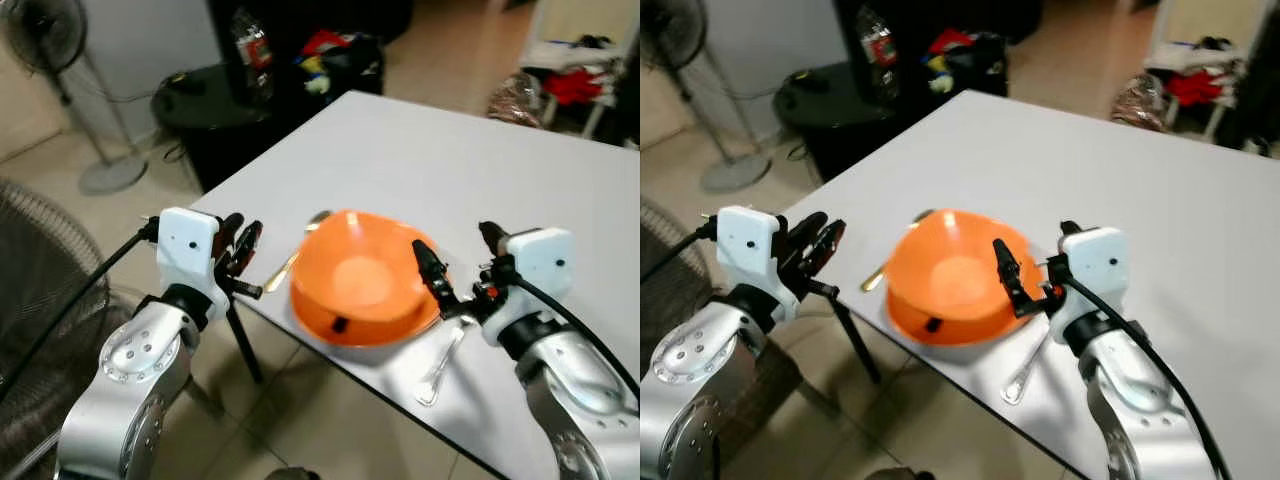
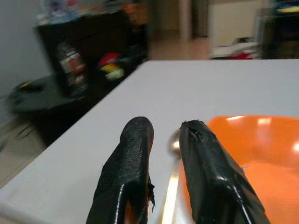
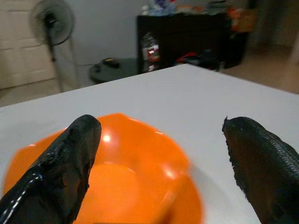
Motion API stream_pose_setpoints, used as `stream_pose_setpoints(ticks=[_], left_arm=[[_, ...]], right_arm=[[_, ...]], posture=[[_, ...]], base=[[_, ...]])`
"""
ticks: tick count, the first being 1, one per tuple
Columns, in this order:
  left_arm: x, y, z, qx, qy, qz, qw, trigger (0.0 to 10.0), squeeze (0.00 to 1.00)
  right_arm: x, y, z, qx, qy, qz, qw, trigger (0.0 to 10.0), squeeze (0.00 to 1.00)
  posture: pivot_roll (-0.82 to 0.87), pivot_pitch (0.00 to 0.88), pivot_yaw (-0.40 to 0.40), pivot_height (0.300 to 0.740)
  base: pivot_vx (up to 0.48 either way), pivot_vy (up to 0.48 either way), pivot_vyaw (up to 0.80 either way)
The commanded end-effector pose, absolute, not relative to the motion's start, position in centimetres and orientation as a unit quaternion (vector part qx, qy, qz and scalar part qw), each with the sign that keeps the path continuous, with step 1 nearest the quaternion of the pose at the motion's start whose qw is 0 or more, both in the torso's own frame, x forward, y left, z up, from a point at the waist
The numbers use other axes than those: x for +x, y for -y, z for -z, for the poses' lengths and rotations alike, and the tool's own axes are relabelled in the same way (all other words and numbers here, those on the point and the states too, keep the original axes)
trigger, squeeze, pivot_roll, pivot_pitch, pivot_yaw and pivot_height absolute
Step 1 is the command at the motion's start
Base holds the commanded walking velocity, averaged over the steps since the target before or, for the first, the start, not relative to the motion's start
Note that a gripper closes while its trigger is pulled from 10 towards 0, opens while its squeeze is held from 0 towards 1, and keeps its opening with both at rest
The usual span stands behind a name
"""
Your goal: Setting the table
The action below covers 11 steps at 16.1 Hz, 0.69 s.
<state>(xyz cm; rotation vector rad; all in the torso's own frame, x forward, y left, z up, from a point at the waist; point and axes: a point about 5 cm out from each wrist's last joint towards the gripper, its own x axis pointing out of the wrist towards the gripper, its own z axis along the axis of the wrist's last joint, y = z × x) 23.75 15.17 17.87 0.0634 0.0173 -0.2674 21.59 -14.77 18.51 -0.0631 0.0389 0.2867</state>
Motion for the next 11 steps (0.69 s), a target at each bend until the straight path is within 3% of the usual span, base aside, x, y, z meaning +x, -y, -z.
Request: stream_pose_setpoints(ticks=[1,7,8,9,11], left_arm=[[23.5,-15.7,-17.3,0.037,-0.022,0.107,0.993,10.0,0.0],[23.6,-15.8,-16.6,-0.003,-0.044,0.093,0.995,10.0,0.0],[23.7,-15.6,-16.7,-0.004,-0.042,0.094,0.995,10.0,0.64],[23.7,-15.7,-16.7,0.002,-0.04,0.087,0.995,10.0,1.0],[24.0,-16.2,-17.4,0.008,-0.02,0.075,0.997,10.0,1.0]], right_arm=[[22.0,14.6,-18.8,-0.028,-0.012,-0.155,0.987,10.0,0.0],[22.7,15.0,-19.1,-0.043,0.0,-0.154,0.987,10.0,0.0],[22.7,15.4,-19.1,-0.049,0.004,-0.143,0.988,10.0,0.25],[22.8,15.7,-19.3,-0.061,0.017,-0.129,0.99,10.0,1.0],[23.0,16.1,-20.3,-0.061,0.05,-0.115,0.99,10.0,1.0]], posture=[[-0.02,0.0,0.063,0.74],[-0.04,0.0,0.064,0.74],[-0.04,0.0,0.071,0.74],[-0.04,0.0,0.071,0.74],[-0.04,0.0,0.077,0.74]], base=[[0.0,0.0,0.8],[0.0,0.0,0.8],[0.0,0.0,0.8],[0.0,0.0,0.8],[0.0,0.0,0.8]])
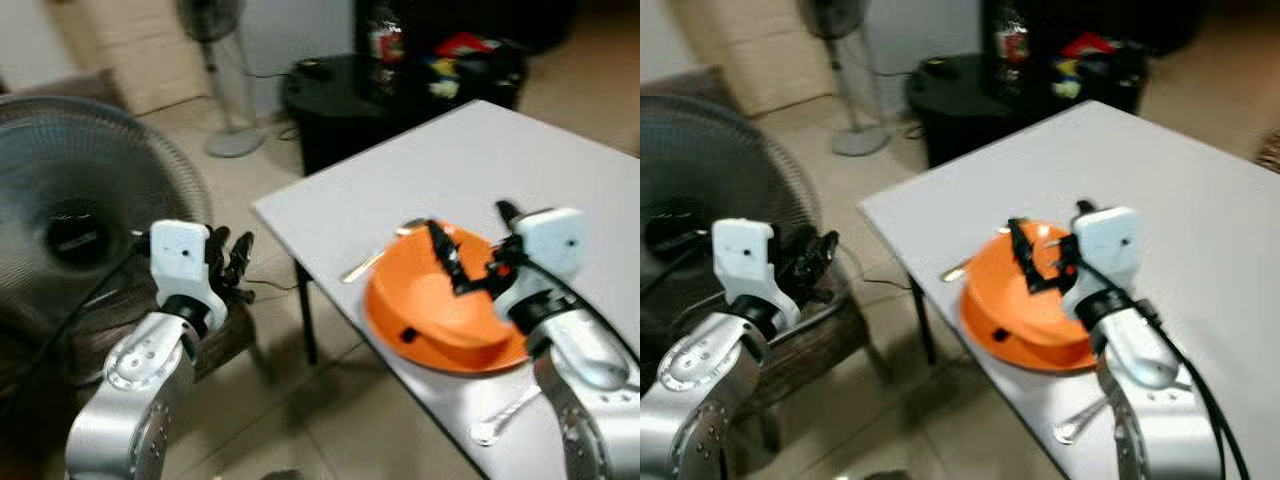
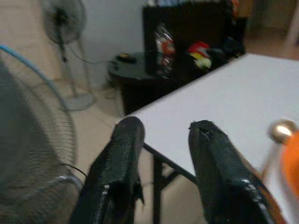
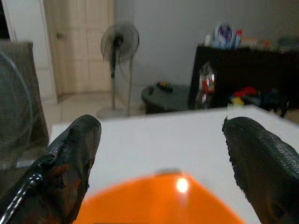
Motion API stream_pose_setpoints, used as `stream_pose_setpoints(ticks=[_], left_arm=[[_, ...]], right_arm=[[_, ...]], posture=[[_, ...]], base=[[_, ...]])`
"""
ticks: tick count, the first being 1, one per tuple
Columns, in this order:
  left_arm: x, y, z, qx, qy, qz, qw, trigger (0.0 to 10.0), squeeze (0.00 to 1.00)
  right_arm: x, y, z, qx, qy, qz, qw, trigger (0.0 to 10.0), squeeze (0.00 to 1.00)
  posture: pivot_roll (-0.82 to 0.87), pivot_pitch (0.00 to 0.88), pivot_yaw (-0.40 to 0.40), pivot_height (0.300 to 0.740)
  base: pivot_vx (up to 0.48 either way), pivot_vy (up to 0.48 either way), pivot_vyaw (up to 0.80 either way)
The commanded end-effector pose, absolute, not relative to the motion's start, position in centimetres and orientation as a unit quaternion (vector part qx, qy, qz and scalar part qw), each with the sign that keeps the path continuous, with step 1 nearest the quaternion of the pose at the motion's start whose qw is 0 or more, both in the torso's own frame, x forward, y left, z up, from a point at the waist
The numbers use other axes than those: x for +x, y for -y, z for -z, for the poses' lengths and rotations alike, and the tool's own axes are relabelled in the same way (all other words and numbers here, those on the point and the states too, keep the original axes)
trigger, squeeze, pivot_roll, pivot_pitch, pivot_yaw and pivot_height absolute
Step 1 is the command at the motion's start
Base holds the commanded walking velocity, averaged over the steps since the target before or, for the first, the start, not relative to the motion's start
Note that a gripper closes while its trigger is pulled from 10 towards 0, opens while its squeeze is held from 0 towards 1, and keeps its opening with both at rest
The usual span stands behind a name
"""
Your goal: Setting the table
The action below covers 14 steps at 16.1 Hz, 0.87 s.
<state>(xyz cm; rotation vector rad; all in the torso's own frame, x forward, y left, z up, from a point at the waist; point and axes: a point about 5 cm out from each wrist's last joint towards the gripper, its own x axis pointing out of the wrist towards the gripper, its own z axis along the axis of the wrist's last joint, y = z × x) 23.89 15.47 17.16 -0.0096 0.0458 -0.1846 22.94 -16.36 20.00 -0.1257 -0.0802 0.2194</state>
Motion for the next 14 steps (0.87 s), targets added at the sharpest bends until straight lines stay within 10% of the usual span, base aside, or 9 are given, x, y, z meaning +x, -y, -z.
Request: stream_pose_setpoints(ticks=[1,14], left_arm=[[24.3,-16.6,-17.9,0.014,0.01,0.053,0.998,10.0,1.0],[24.3,-17.5,-17.6,0.05,-0.035,0.044,0.997,10.0,1.0]], right_arm=[[23.0,16.0,-20.9,-0.067,0.072,-0.108,0.989,10.0,1.0],[22.9,16.7,-20.0,-0.05,0.047,-0.081,0.994,10.0,1.0]], posture=[[-0.05,0.0,0.084,0.74],[-0.03,0.0,0.082,0.74]], base=[[0.0,0.0,0.8],[0.0,0.0,0.8]])
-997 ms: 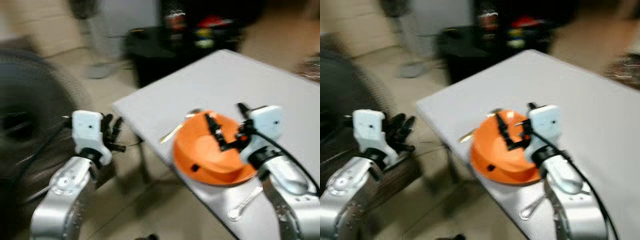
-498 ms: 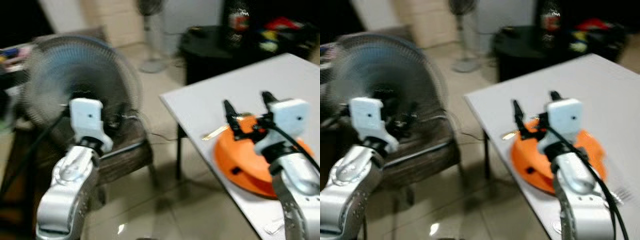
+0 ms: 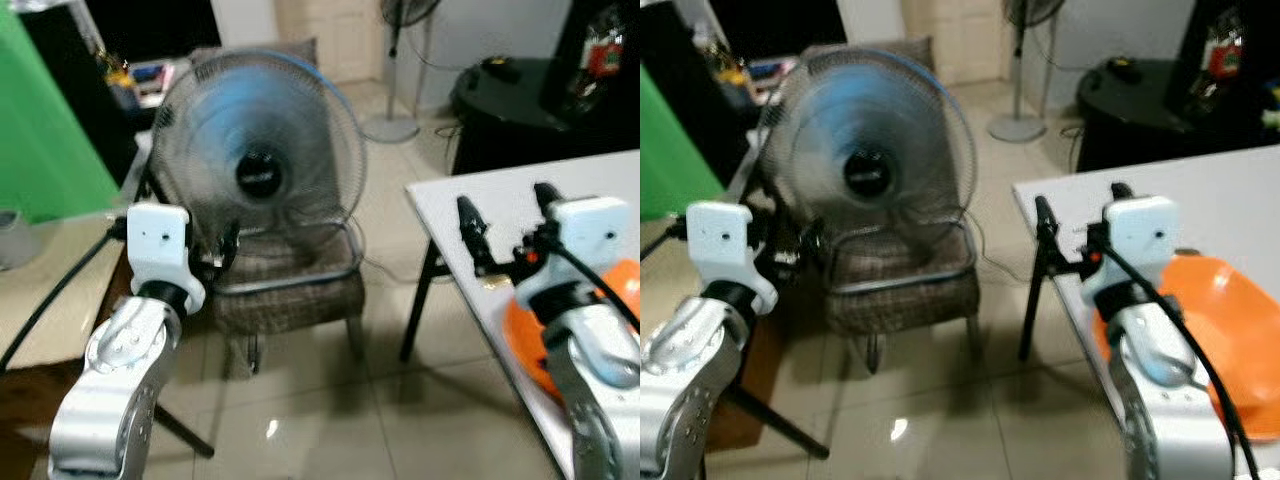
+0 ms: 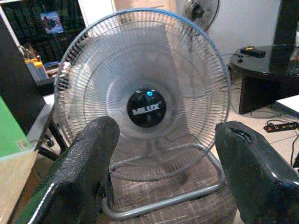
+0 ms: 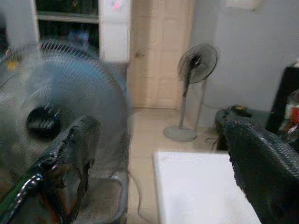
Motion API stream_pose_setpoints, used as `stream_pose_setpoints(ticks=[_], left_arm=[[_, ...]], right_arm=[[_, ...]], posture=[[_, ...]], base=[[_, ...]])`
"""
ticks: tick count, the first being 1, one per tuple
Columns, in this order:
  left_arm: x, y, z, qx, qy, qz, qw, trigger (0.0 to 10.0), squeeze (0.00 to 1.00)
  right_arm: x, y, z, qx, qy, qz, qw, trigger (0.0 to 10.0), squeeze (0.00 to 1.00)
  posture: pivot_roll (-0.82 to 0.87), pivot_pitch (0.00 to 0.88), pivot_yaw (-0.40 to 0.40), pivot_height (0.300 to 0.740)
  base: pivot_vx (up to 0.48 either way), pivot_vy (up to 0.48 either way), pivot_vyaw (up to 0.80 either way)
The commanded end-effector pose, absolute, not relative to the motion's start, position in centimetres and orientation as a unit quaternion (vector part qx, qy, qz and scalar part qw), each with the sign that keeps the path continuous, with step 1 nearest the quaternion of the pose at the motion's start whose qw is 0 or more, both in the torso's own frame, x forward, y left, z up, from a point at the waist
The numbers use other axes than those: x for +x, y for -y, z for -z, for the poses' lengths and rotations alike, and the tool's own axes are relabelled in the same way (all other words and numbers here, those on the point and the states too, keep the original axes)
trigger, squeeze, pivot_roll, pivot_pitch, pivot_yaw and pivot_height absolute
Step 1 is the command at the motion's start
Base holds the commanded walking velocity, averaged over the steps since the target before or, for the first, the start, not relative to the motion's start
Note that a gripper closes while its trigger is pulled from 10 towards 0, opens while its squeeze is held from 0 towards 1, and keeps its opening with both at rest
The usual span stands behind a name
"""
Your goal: Setting the table
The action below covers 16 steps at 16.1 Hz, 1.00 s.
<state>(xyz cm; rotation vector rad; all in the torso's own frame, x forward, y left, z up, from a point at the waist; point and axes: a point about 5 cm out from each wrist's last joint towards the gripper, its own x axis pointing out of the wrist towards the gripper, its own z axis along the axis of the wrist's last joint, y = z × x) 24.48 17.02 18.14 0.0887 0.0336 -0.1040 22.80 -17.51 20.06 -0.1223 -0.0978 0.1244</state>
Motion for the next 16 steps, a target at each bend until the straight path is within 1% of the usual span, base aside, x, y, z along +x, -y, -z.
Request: stream_pose_setpoints(ticks=[1,3,4,6,8,9,10,11,13,14,16], left_arm=[[24.1,-17.3,-17.8,0.057,-0.031,0.053,0.996,10.0,1.0],[24.0,-17.0,-17.6,0.051,-0.043,0.074,0.995,10.0,1.0],[24.1,-16.7,-17.4,0.035,-0.052,0.079,0.995,10.0,1.0],[24.1,-16.3,-17.2,0.03,-0.063,0.089,0.994,10.0,1.0],[24.1,-16.9,-17.1,0.046,-0.061,0.054,0.996,10.0,1.0],[24.1,-17.3,-17.1,0.068,-0.057,0.045,0.995,10.0,0.75],[24.0,-17.5,-17.1,0.071,-0.053,0.042,0.995,10.0,0.67],[24.0,-17.5,-17.3,0.079,-0.044,0.044,0.995,10.0,0.63],[23.9,-17.3,-17.8,0.082,-0.031,0.052,0.995,10.0,0.64],[23.8,-17.2,-18.0,0.069,-0.026,0.054,0.996,10.0,0.67],[23.6,-17.1,-17.9,0.065,-0.035,0.061,0.995,10.0,0.65]], right_arm=[[22.8,16.1,-19.1,-0.049,0.017,-0.104,0.993,10.0,1.0],[22.5,15.6,-18.3,-0.054,-0.001,-0.113,0.992,10.0,1.0],[22.3,15.6,-18.4,-0.048,-0.003,-0.113,0.992,10.0,1.0],[22.1,15.9,-18.4,-0.042,-0.005,-0.11,0.993,10.0,1.0],[22.1,15.7,-18.3,-0.037,-0.009,-0.119,0.992,10.0,1.0],[22.1,15.5,-18.1,-0.032,-0.013,-0.121,0.992,10.0,1.0],[22.1,15.5,-18.0,-0.029,-0.016,-0.121,0.992,10.0,1.0],[22.0,15.4,-17.7,-0.024,-0.022,-0.121,0.992,10.0,1.0],[22.0,15.2,-17.5,-0.021,-0.029,-0.127,0.991,10.0,1.0],[22.1,15.0,-17.3,-0.023,-0.033,-0.14,0.989,10.0,1.0],[22.2,14.6,-17.1,-0.023,-0.036,-0.152,0.987,10.0,1.0]], posture=[[-0.02,0.0,0.08,0.74],[-0.04,0.0,0.094,0.74],[-0.05,0.0,0.103,0.74],[-0.05,0.0,0.105,0.74],[-0.03,0.0,0.099,0.74],[-0.02,0.0,0.094,0.74],[-0.02,0.0,0.091,0.74],[-0.01,0.0,0.087,0.74],[-0.01,0.0,0.085,0.74],[0.0,0.0,0.081,0.74],[0.01,0.0,0.075,0.74]], base=[[0.0,0.0,0.8],[0.0,0.0,0.8],[0.0,0.0,0.8],[0.0,0.0,0.8],[0.0,0.0,0.8],[0.0,0.0,0.8],[0.0,0.0,0.8],[0.0,0.0,0.8],[0.0,0.0,0.8],[0.277,0.0,0.8],[0.289,0.0,0.8]])
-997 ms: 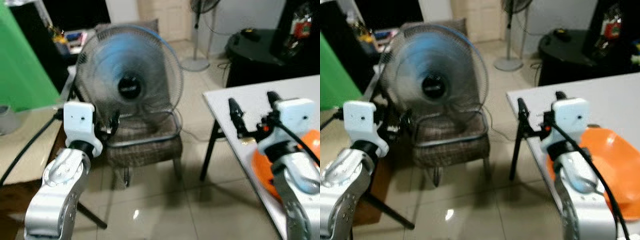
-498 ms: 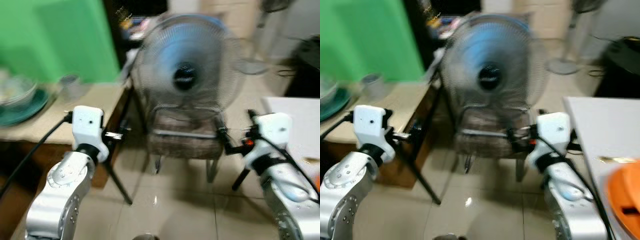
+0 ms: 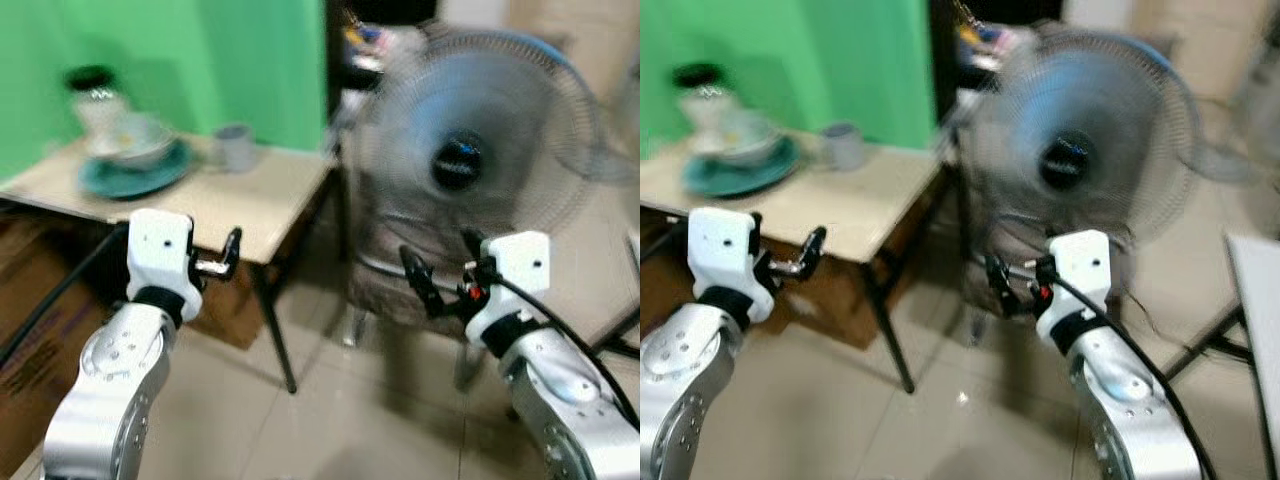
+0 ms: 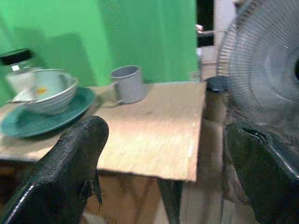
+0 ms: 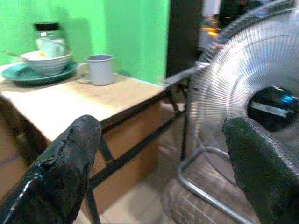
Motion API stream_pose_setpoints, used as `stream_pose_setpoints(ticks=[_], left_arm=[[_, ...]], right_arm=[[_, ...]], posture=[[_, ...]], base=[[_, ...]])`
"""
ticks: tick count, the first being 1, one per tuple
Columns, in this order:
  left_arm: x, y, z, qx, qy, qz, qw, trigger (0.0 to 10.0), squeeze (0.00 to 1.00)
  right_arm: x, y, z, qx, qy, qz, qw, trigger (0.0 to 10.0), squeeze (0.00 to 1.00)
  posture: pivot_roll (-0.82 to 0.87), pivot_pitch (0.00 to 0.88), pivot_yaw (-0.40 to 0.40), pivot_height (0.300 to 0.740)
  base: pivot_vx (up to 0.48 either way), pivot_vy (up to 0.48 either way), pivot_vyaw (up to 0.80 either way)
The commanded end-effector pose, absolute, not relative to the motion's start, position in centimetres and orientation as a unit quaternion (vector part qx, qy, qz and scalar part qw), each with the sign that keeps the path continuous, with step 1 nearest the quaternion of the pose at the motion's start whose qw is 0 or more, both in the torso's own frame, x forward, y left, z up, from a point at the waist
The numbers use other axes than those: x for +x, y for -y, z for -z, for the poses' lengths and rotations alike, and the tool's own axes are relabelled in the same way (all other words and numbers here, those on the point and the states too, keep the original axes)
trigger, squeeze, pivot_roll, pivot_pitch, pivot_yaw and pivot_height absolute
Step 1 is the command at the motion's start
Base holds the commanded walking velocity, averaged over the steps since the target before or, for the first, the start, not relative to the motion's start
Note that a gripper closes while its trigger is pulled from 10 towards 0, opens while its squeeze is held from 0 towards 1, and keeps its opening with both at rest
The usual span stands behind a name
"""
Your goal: Setting the table
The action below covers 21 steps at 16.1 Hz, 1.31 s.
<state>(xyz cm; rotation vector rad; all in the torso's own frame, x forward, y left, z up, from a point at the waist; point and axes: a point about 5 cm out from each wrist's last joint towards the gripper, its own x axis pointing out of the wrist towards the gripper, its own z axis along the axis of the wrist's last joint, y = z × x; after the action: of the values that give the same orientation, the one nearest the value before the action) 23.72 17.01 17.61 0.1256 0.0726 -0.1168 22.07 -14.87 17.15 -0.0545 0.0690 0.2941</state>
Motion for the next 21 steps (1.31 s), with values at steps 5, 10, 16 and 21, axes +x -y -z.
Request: stream_pose_setpoints(ticks=[5,10,16,21], left_arm=[[23.11,-17.23,-17.64,0.07,-0.039,0.06,0.995,10.0,0.67],[22.92,-17.18,-17.57,0.075,-0.046,0.071,0.994,10.0,0.67],[22.83,-16.81,-17.51,0.08,-0.047,0.088,0.992,10.0,0.67],[22.78,-16.84,-17.47,0.081,-0.049,0.097,0.991,10.0,0.67]], right_arm=[[22.64,14.04,-16.76,-0.017,-0.037,-0.163,0.986,10.0,1.0],[22.84,13.84,-16.85,-0.04,-0.031,-0.163,0.985,10.0,1.0],[23.06,13.85,-16.94,-0.053,-0.022,-0.149,0.987,10.0,0.0],[23.25,14.1,-17.37,-0.034,-0.018,-0.137,0.99,10.0,0.0]], posture=[[0.03,0.0,0.066,0.74],[0.04,0.0,0.068,0.74],[0.04,0.0,0.069,0.74],[0.03,0.0,0.069,0.74]], base=[[0.316,0.0,0.8],[0.323,0.0,0.16],[0.318,0.0,0.0],[0.299,0.0,-0.32]])
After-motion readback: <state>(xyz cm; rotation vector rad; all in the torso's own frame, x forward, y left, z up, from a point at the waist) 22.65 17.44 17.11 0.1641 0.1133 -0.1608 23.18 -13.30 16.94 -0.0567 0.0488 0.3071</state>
